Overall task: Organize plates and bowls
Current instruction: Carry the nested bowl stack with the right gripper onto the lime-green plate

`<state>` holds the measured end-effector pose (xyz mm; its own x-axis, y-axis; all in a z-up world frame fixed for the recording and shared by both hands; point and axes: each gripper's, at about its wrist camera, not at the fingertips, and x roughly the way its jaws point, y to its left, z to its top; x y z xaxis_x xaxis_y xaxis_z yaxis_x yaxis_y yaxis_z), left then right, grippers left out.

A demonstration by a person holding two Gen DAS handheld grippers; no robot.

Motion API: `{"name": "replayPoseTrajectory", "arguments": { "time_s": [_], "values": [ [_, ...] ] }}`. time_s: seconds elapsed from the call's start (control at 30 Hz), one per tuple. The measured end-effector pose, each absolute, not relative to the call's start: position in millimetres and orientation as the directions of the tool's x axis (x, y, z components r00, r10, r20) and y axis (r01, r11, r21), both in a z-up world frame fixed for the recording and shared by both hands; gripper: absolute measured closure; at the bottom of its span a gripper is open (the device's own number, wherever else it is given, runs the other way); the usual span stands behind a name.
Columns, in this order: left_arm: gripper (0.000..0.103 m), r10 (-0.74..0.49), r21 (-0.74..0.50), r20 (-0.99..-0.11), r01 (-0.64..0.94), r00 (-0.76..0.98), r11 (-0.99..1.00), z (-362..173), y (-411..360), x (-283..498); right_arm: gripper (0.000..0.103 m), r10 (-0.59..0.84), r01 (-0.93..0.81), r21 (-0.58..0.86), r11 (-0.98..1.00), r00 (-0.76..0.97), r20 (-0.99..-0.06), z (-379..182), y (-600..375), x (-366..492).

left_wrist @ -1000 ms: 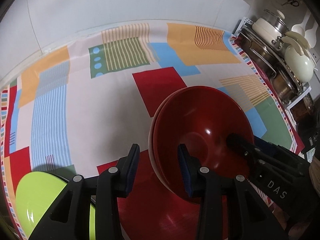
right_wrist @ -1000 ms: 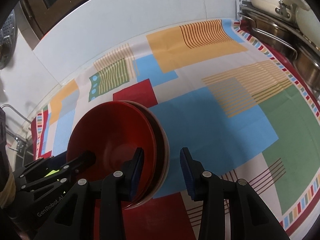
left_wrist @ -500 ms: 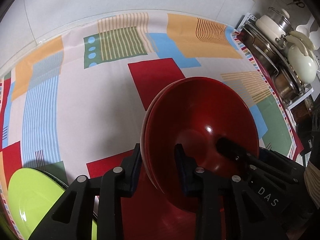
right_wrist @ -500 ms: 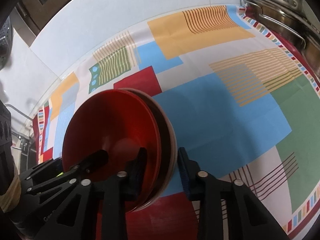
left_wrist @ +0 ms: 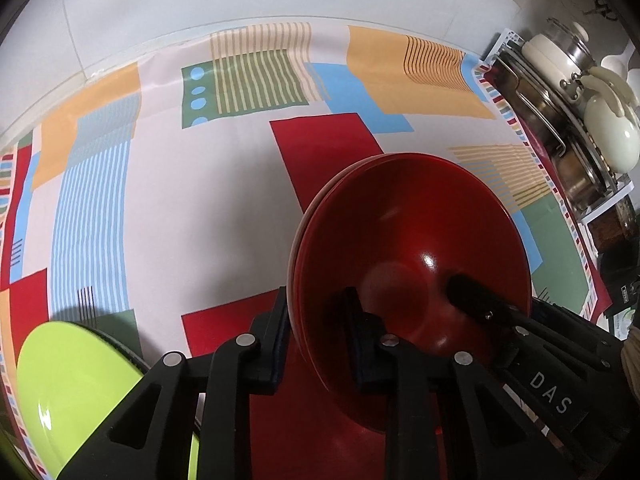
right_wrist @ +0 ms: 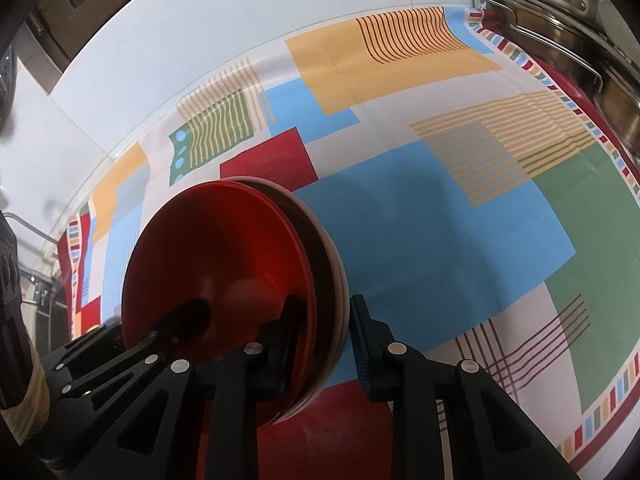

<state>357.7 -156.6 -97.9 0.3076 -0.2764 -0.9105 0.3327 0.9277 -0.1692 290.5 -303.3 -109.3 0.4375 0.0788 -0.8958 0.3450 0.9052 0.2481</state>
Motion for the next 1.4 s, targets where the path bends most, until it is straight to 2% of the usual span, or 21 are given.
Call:
{"name": "replayPoseTrajectory", "arguments": {
  "time_s": [0.37,0.83,1.4],
  "values": [
    [0.078,-0.279,-0.191,-0.889,0.257,0.364,0.947,-72.1,-116.8,344.0,0.077,0.1,0.277,0.251,0.927,0.463,-0.881,-86.0,-278.8,286.2],
    [0.078,-0.215,-0.191,-0.856,0.099,0.471,0.977,-38.5,-34.6,316.2,0.077,0.196,0.077,0.27,0.96,0.504,-0.841,-49.5,-206.8,287.2],
    [0.078,-0.115,-0.176,-0.87,-0.084,0.479,0.981,-35.9,41.9,270.4,0.077,0.337,-0.121,0.315,0.941,0.41,-0.847,-53.1,-123.3,277.7]
  ]
}}
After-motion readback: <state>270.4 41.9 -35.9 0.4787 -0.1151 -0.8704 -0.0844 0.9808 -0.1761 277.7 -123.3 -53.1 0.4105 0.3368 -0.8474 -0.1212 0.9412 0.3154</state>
